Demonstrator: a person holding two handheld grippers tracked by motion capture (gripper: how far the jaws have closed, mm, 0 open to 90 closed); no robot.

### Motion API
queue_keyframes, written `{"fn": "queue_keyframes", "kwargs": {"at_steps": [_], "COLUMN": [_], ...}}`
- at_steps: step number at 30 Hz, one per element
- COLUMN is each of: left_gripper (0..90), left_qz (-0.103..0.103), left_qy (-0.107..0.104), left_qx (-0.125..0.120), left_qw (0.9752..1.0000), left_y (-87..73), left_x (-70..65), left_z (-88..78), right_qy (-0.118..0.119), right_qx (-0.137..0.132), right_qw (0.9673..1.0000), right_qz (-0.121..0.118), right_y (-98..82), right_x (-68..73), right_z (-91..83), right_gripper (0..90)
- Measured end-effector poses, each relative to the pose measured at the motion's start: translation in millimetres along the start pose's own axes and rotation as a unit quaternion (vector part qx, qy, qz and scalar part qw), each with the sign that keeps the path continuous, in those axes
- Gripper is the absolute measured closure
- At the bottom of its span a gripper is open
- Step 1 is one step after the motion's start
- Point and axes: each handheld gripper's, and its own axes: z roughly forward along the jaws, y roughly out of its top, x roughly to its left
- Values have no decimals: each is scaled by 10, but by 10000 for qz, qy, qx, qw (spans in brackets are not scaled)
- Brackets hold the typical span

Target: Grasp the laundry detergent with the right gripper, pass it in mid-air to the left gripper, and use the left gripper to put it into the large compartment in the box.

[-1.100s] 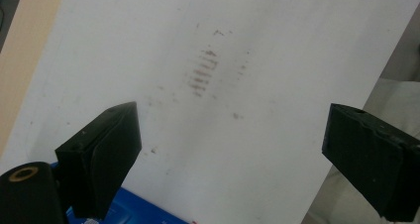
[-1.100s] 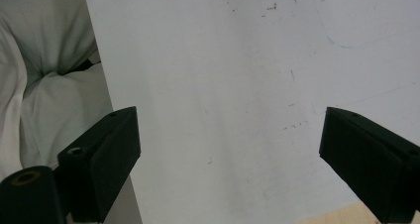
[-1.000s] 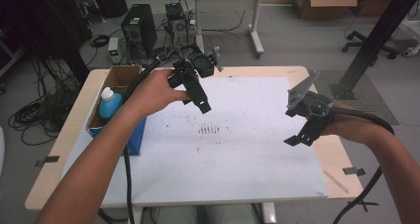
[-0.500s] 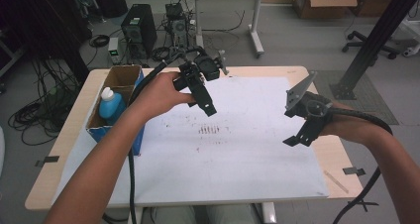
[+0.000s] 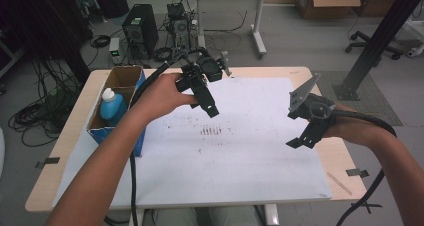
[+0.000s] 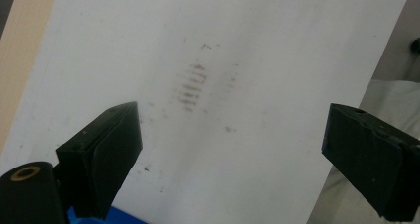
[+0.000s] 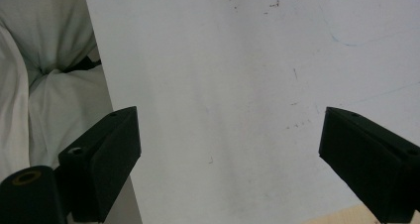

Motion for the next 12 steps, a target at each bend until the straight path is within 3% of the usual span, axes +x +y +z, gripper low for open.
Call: {"fn": "queue_keyframes", "kwargs": {"at_steps": [12], "left_gripper": [91], "left_qz": [-4], "left_qy": [-25], "left_qx": [4], "left_qw": [10000], "left_y": [0], "left_x": [-7], "left_z": [-4], "right_qy": [-16], "right_qx": [7], "right_qw": [10000], "right_qz": [20], "right_y": [-16], "right_x": [13], "right_z": [-10], "right_gripper": [88]}}
